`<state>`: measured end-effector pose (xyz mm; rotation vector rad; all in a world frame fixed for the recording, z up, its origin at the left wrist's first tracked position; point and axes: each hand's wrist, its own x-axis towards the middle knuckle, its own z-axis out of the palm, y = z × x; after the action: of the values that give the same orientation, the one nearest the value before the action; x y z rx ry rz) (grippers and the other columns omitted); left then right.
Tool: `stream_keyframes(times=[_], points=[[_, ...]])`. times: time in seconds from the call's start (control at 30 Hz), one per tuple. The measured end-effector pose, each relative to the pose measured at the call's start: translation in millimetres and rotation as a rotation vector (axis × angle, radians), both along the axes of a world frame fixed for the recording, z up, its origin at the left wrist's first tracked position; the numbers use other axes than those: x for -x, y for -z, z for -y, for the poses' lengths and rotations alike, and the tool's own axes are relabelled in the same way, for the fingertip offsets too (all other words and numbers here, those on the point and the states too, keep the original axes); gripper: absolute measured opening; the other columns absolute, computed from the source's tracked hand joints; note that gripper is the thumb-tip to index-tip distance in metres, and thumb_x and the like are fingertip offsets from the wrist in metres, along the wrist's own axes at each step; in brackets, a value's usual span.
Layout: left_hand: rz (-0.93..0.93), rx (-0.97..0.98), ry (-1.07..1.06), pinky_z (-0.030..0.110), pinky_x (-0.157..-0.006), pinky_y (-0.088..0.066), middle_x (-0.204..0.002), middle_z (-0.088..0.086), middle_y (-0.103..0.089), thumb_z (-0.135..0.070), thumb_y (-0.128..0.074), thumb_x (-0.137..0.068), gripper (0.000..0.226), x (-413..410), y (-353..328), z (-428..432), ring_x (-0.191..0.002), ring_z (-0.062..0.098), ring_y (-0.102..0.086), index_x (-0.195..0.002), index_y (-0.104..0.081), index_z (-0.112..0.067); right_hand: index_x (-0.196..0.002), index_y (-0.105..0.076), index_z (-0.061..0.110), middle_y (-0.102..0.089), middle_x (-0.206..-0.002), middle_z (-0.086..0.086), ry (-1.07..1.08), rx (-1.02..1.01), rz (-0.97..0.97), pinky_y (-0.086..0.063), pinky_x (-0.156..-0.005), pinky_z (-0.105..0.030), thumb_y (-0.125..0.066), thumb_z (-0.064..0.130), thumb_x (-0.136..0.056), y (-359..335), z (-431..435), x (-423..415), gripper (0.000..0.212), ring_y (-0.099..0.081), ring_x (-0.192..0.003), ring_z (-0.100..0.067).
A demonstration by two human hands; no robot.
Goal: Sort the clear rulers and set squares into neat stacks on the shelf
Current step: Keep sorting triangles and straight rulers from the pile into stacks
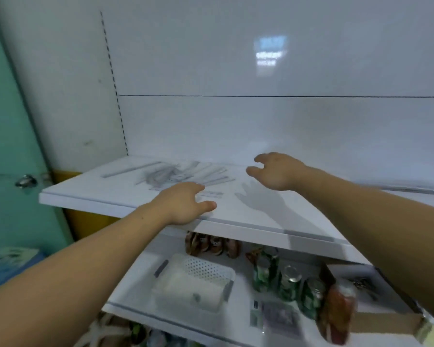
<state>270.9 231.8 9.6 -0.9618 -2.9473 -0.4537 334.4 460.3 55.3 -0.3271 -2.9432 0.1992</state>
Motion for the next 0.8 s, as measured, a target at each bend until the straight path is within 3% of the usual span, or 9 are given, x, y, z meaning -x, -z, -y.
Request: stream_keyframes(times=[0.27, 0.47, 0.63, 0.8], points=[[-0.046, 0.004, -0.099, 0.034, -0.113, -0.027, -0.154, -0.006, -0.030, -0.054, -0.053, -0.088, 0.067, 85, -8, 139, -0.139, 0.016, -0.030, -0.145, -0.034, -0.025, -0.147, -0.028, 0.024, -0.026, -0.154, -0.005, -0.107, 0.022, 0.040, -0.028, -0.111, -0.042, -0.032, 0.063, -0.092, 8, 142, 114, 0.068, -0.030, -0.138, -0.028], [0.008, -0.055, -0.177, 0.032, -0.106, -0.032, -0.149, -0.006, -0.038, -0.051, -0.055, -0.088, 0.061, 149, -7, 194, -0.132, 0.017, -0.039, -0.141, -0.041, -0.026, -0.147, -0.028, 0.020, -0.030, -0.153, -0.006, -0.123, 0.013, 0.116, -0.027, -0.109, -0.037, -0.035, 0.057, -0.094, 15, 188, 177, 0.065, -0.031, -0.138, -0.026], [0.005, -0.034, -0.225, 0.032, -0.106, -0.033, -0.147, -0.002, -0.040, -0.050, -0.053, -0.089, 0.057, 201, -2, 194, -0.131, 0.020, -0.041, -0.139, -0.043, -0.024, -0.124, -0.045, 0.018, -0.048, -0.137, -0.008, -0.107, -0.018, 0.181, -0.039, -0.091, -0.035, -0.041, 0.055, -0.091, 22, 185, 236, 0.049, -0.048, -0.116, -0.025], [-0.031, 0.017, -0.230, 0.037, -0.106, -0.035, -0.144, 0.004, -0.040, -0.047, -0.046, -0.094, 0.058, 256, 3, 175, -0.129, 0.024, -0.041, -0.143, -0.035, -0.020, -0.148, -0.027, 0.021, -0.027, -0.155, -0.003, -0.136, 0.037, 0.237, -0.027, -0.111, -0.039, -0.040, 0.061, -0.091, 31, 170, 294, 0.071, -0.030, -0.139, -0.025]])
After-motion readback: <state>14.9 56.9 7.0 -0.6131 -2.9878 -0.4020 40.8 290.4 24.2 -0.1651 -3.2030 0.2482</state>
